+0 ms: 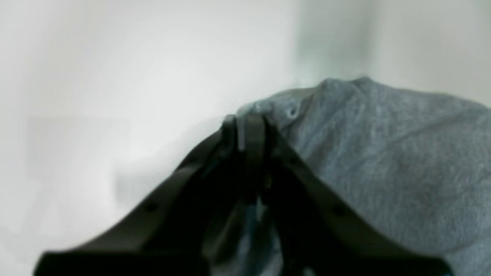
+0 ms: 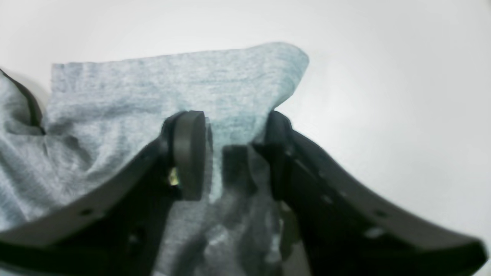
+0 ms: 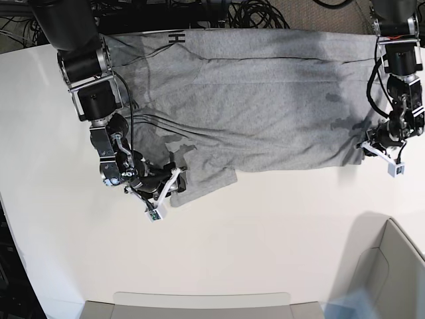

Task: Fold the T-shirt properly
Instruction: 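Lift the hem and fold it up toward the folded shoulder edge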

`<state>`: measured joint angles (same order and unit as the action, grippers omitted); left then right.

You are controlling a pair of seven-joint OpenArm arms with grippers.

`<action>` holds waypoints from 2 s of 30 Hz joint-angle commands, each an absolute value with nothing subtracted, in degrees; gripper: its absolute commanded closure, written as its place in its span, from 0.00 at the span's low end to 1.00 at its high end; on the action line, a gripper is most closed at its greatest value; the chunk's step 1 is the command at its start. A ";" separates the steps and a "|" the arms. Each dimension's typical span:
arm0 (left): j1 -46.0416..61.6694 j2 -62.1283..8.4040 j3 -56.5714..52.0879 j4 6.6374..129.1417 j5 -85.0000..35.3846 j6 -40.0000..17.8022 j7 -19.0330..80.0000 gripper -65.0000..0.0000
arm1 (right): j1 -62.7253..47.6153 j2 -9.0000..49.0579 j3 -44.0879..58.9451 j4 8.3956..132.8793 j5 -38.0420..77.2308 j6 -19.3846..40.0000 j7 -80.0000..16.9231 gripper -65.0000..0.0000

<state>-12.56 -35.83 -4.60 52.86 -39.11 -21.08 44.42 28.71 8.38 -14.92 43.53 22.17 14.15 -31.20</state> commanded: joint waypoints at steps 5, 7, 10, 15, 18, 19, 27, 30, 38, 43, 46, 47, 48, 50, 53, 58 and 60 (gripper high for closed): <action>-16.92 -35.74 -5.32 49.01 -37.41 -21.41 41.89 1.00 | 28.70 8.92 -14.73 43.21 20.26 13.05 -36.09 1.00; -17.27 -35.74 -5.32 49.01 -36.70 -21.32 38.90 1.00 | 29.67 8.92 -14.90 43.21 20.26 13.14 -36.09 1.00; -17.36 -35.74 -7.43 48.92 -36.62 -21.32 36.44 1.00 | 31.08 8.84 -14.81 43.30 20.26 13.23 -35.91 1.00; -20.44 -35.65 -12.44 48.84 -36.62 -21.32 36.35 1.00 | 33.63 8.75 -15.16 45.76 20.26 13.23 -35.91 1.00; -20.44 -35.65 -12.79 48.84 -36.62 -21.32 36.35 1.00 | 33.98 8.92 -15.16 47.34 20.26 13.23 -36.18 1.00; -20.44 -35.65 -12.79 48.84 -36.62 -21.32 36.35 1.00 | 33.98 8.92 -15.16 47.69 20.26 13.23 -36.26 1.00; -19.21 -35.91 -12.97 49.01 -36.70 -21.32 36.35 1.00 | 31.78 9.01 -14.73 54.20 20.44 13.14 -39.34 1.00; -18.95 -36.00 -12.97 49.01 -36.79 -21.32 36.35 1.00 | 29.67 9.01 -14.73 58.95 20.26 13.14 -40.75 1.00; -15.87 -36.00 -12.97 54.37 -36.79 -21.32 36.44 1.00 | 24.92 10.51 -13.85 70.81 20.26 12.97 -46.55 1.00; -14.29 -36.00 -14.02 57.80 -36.79 -21.32 39.96 1.00 | 22.20 10.24 -6.64 76.79 20.26 12.97 -52.09 1.00; -13.32 -35.56 -17.19 57.89 -36.79 -21.32 41.01 1.00 | 19.74 10.42 -4.97 80.75 20.26 12.97 -53.05 1.00; -12.53 -35.56 -17.98 58.07 -36.88 -21.41 41.19 1.00 | 18.77 10.42 -4.97 81.98 20.26 12.97 -53.05 1.00; -12.00 -35.56 -18.51 58.15 -36.88 -21.41 41.19 1.00 | 17.98 10.51 -4.97 82.86 20.18 12.97 -53.05 1.00; -11.30 -35.56 -19.21 59.30 -36.88 -21.41 41.19 1.00 | 16.31 10.86 -4.97 84.62 20.18 12.97 -53.05 1.00; -8.75 -35.56 -19.74 61.67 -36.88 -21.41 41.19 1.00 | 14.02 11.91 -4.88 86.64 20.18 12.97 -53.05 1.00; -5.76 -35.56 -19.82 65.45 -36.88 -21.41 41.19 1.00 | 9.71 12.00 -4.79 92.44 20.26 12.97 -53.05 1.00; -4.70 -35.56 -19.82 67.21 -36.88 -21.41 41.19 1.00 | 7.87 12.00 -3.91 94.73 20.26 12.97 -53.05 1.00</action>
<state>-3.77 -34.11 -19.25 66.17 -36.36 -21.26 42.17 6.61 11.38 -4.67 93.73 19.92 13.08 -54.08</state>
